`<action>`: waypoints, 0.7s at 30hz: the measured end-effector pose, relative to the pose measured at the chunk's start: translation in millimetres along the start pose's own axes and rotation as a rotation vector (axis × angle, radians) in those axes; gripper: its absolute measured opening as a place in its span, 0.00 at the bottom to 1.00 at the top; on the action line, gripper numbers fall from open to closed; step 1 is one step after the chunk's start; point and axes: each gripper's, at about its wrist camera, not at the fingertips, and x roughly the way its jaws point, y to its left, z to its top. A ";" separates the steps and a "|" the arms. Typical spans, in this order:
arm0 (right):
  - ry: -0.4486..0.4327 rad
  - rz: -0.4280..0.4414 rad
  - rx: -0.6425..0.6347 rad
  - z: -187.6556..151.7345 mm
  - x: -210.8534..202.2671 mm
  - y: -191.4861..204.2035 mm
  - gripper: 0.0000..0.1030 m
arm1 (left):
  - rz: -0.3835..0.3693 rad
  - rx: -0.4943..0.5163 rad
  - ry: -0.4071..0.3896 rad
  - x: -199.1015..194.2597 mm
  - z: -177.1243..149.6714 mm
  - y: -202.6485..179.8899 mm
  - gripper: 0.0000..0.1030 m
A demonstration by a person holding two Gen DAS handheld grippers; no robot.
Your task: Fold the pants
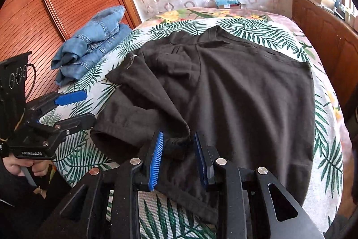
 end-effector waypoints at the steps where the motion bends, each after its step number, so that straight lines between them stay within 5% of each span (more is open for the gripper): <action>1: 0.000 0.007 -0.005 0.4 0.8 1.1 0.12 | 0.000 -0.001 0.001 -0.1 0.2 0.1 0.78; 3: -0.022 -0.004 -0.023 2.2 -1.1 5.9 0.02 | 0.002 0.000 0.003 -0.4 1.1 0.0 0.78; 11: -0.163 -0.031 -0.006 -1.7 -54.0 -0.7 0.01 | -0.001 0.018 -0.010 -10.2 7.3 -6.0 0.78; 21: -0.159 -0.144 0.087 -49.2 -108.8 -43.8 0.01 | -0.029 0.060 -0.024 -10.2 14.3 -25.0 0.78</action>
